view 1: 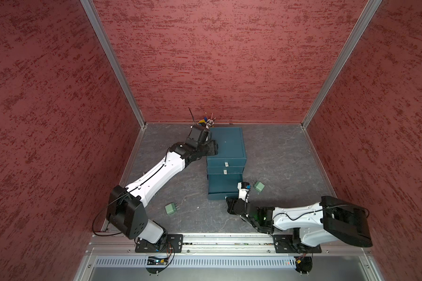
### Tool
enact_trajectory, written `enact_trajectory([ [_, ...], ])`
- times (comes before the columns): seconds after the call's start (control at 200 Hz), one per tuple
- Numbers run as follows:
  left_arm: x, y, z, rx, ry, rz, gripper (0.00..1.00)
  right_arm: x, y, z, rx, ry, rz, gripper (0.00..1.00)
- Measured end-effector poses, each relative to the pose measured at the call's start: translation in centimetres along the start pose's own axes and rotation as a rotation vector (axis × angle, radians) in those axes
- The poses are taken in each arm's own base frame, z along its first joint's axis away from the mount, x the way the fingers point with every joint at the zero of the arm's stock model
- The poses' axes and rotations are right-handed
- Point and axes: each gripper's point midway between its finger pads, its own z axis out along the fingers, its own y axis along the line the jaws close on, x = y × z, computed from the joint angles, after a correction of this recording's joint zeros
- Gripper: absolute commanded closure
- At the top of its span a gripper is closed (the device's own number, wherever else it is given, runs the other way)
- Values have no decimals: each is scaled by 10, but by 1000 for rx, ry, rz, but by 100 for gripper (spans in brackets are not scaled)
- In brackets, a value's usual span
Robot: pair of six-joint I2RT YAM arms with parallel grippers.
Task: Place the plugs into the drawer by color
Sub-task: Open the drawer in the storage box, then pick up the plug from the center of the board.
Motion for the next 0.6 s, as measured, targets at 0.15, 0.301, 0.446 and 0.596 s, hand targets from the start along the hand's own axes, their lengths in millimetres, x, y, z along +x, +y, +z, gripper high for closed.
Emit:
enact_trajectory([
  [0.15, -6, -4, -21, 21, -32, -12, 31, -16, 15, -23, 30, -9, -19, 15],
  [0.301, -11, -8, -42, 39, -61, -24, 31, -47, 28, -54, 104, -43, -50, 13],
  [0.446, -14, -11, -59, 50, -86, -29, 29, -91, 4, -84, 277, -88, -56, 14],
  [0.596, -17, -16, -89, 87, -141, -50, 27, -137, -65, -103, 502, -130, 9, 15],
])
